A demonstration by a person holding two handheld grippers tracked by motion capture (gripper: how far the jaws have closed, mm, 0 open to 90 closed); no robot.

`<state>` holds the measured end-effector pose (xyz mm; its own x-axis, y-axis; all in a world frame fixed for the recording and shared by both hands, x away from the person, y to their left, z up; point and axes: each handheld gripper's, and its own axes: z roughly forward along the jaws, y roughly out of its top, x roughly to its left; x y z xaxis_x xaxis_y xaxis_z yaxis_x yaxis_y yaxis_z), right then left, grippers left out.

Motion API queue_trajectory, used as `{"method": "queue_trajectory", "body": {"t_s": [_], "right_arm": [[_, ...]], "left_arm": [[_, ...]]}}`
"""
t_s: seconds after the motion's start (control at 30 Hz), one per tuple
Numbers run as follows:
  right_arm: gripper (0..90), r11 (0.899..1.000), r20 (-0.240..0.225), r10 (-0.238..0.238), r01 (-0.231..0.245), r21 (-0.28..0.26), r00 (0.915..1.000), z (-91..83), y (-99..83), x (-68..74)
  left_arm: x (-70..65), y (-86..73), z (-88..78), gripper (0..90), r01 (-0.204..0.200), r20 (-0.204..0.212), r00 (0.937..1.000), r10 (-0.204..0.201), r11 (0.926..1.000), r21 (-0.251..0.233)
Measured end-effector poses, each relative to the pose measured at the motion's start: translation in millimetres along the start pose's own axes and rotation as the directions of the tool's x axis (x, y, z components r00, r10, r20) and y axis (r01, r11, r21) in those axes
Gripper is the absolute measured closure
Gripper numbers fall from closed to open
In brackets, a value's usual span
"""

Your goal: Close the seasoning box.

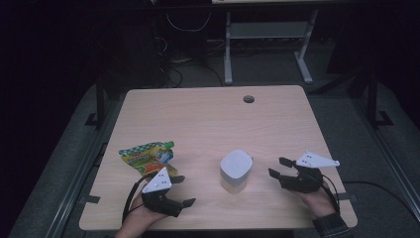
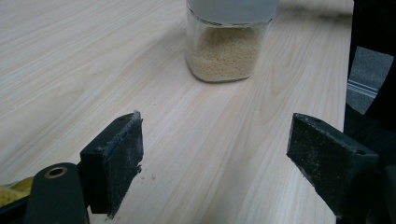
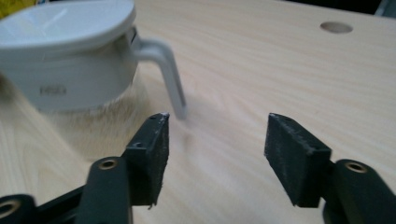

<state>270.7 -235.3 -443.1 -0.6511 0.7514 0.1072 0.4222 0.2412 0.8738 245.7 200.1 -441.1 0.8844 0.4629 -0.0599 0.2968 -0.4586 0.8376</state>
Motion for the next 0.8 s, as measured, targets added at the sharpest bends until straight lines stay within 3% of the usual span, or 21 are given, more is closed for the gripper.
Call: {"method": "queue_trajectory", "body": {"t_s": [0.3,0.47,0.8], "right_arm": [[22.5,0.992,-0.014,0.006,-0.004,0.130,0.9999,4.9,-23.1,9.2],[16.5,0.988,-0.003,-0.046,0.046,0.146,0.9990,7.5,-25.7,14.0],[14.7,0.988,-0.001,-0.065,0.065,0.142,0.9979,9.0,-26.2,14.9]], "left_arm": [[-0.1,-1.1,3.8,18.1,0.005,-0.004,1.0000,-0.005,0.9999,0.011],[-2.0,-4.0,4.3,18.1,0.008,0.000,1.0000,-0.008,0.9999,0.012],[-2.3,-6.3,5.4,18.2,0.007,0.007,0.9999,-0.008,0.9997,0.021]]}}
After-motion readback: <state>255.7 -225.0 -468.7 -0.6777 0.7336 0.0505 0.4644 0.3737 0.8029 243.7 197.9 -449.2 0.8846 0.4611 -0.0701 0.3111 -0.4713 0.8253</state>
